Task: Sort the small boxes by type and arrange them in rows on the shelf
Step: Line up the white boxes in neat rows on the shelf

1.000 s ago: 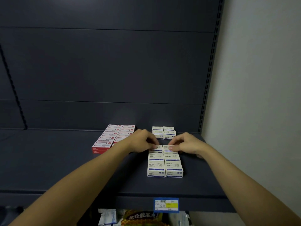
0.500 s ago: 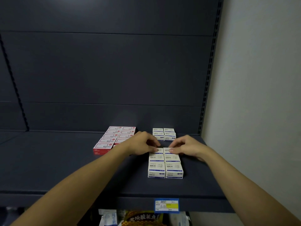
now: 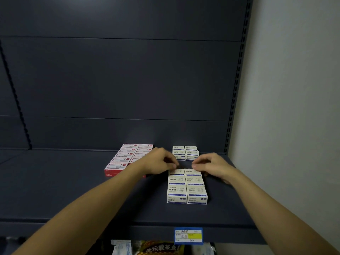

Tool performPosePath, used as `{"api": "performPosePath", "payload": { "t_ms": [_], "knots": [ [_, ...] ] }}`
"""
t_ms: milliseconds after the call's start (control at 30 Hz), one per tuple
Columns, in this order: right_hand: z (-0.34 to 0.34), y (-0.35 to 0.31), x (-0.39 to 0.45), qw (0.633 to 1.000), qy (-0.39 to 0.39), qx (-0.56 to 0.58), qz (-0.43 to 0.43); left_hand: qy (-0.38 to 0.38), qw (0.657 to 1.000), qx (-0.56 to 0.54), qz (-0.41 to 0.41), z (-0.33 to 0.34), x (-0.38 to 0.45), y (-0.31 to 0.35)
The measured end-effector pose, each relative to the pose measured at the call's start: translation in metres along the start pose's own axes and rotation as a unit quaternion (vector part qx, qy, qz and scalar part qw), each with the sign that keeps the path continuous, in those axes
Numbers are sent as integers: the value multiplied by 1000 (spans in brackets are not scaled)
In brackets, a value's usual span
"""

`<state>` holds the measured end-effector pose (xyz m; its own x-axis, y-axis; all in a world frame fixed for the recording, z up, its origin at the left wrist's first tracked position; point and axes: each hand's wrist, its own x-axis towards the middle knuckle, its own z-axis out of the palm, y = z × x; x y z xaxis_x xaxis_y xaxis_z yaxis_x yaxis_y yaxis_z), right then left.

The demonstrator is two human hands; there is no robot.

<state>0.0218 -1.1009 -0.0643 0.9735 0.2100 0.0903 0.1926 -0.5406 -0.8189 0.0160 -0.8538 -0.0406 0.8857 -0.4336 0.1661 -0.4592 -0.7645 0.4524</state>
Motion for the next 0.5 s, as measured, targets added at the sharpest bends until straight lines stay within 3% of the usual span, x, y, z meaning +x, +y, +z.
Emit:
{"api": "performPosePath", "payload": {
  "t_ms": [100,200,367,500],
  "knots": [
    [5,8,9,992,123,-3,5,33,999,4,-17,0,5,-4],
    [10,20,21,980,195,24,19,67,997,-8,-40,5,10,-6],
    [11,30,38,969,234,-79,-10,113,990,-46,-73,20,24,-10],
    [10,32,54,964,247,-97,-18,175,980,-49,-86,21,41,-4]
  ]
}}
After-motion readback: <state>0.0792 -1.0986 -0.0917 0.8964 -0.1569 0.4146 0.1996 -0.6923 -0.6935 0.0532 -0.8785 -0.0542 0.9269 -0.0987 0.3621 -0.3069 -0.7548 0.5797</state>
